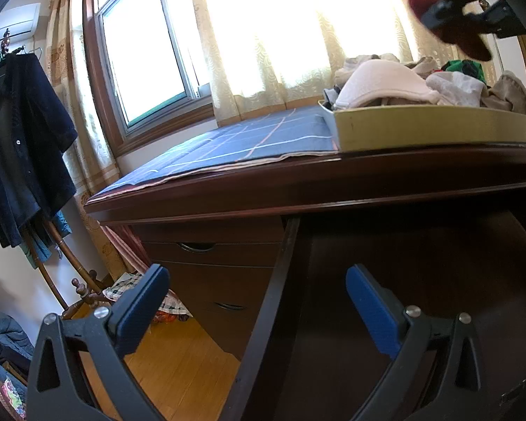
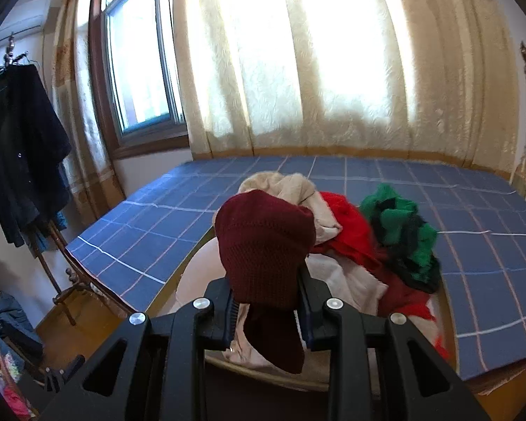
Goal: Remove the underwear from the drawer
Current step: 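Lift the dark red sock up over the yellow tray with the right gripper, then lower the dark red sock onto the tray pile and open the right gripper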
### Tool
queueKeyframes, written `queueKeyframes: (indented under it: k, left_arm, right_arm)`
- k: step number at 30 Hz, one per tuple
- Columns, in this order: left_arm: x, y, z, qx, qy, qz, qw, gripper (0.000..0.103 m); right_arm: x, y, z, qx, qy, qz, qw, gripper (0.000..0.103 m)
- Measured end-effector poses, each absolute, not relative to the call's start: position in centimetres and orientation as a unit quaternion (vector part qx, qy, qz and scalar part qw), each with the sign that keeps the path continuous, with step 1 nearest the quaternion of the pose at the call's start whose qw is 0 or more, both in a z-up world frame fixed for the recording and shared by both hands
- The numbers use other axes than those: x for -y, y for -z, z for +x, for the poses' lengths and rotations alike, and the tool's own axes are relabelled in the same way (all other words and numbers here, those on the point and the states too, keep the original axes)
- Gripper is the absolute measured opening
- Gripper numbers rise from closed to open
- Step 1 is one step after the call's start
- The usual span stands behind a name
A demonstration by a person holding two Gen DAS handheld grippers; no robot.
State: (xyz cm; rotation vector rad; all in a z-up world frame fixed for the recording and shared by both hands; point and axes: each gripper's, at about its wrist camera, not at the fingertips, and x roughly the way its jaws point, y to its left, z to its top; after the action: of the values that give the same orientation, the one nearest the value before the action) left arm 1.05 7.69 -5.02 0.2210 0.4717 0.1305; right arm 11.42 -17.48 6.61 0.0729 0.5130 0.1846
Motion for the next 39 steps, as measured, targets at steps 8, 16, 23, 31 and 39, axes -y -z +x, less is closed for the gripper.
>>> queueKeyframes:
  k: [8,16,23,31,39]
  left_arm:
    - [-7.7,5.0,1.1,-0.233,-0.061,0.109,0.964,0.103]
    - [-7.7,5.0,1.1,-0.233,-0.062,0.109,0.964,0.103]
    - [-7.7,5.0,1.1,-0.234,-0.062,0.108,0.964,0.103]
    - [-7.7,5.0,1.1,-0.236,-0.063,0.106,0.964,0.103]
    - [-7.8,5.0,1.1,-0.237,-0.062,0.104,0.964,0.103]
  right_arm:
    - [17.2,-4.4,17.2,-0.319,-0.057,0.029,0.945,0.030]
    - [16.3,-3.6,19.5,-0.339,-0.022,-0.005,0.941,0.030]
    - [15.2,-2.9,20.6,-0.347,-0.011,-0.018,0.938,0.030]
    - [14.6,-2.0,22.6,-0.373,-0.023,0.006,0.927,0.030]
    - [14.4,-1.1,22.9,-0.383,-0.043,0.014,0.923,0.029]
